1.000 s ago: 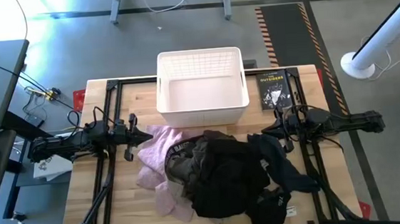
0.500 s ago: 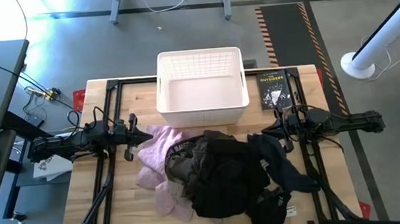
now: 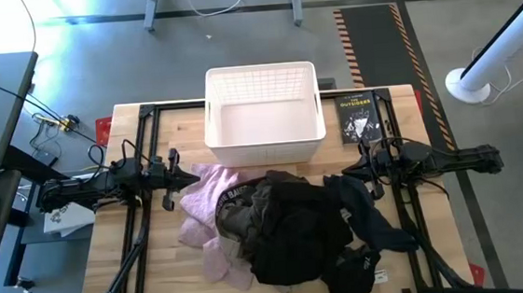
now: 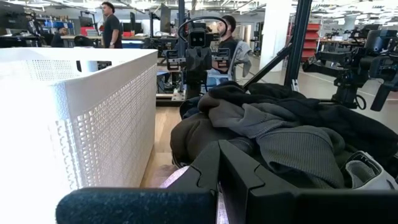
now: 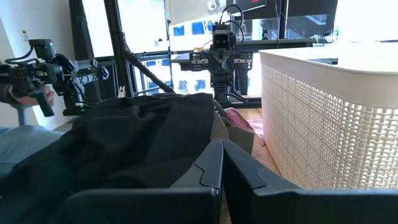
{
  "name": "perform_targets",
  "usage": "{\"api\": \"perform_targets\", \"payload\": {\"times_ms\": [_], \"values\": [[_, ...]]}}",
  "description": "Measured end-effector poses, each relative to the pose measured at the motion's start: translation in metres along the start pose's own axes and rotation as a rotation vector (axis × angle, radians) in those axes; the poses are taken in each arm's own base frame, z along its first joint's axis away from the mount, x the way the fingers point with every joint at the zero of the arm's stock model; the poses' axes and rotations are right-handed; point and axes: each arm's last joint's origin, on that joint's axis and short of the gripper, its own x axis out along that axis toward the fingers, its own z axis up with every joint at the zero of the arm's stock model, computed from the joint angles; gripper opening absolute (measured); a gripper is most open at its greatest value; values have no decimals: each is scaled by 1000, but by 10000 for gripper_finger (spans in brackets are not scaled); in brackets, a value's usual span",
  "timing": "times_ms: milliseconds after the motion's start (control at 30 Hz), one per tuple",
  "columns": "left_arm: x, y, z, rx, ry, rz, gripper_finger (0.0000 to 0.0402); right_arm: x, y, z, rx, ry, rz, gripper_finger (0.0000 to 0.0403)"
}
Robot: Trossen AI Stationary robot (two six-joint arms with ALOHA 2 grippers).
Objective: Sort clothes
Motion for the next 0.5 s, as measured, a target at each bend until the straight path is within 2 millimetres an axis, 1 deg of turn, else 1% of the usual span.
{"api": "perform_targets", "payload": {"times_ms": [100, 200, 233, 400, 500], "values": [[0, 0, 0, 0, 0, 0, 1, 0, 0, 0, -2, 0, -1, 0], [0, 0, 0, 0, -1, 0, 1, 0, -2, 1, -41, -9, -55, 0], [0, 0, 1, 2, -8, 0, 1, 0, -2, 3, -14, -31, -68, 0], [0, 0, 3, 27, -33, 2, 1, -2, -2, 20, 313, -224, -43, 0], [0, 0, 4, 12, -39, 2, 1, -5, -3, 30, 356, -338, -82, 0]]}}
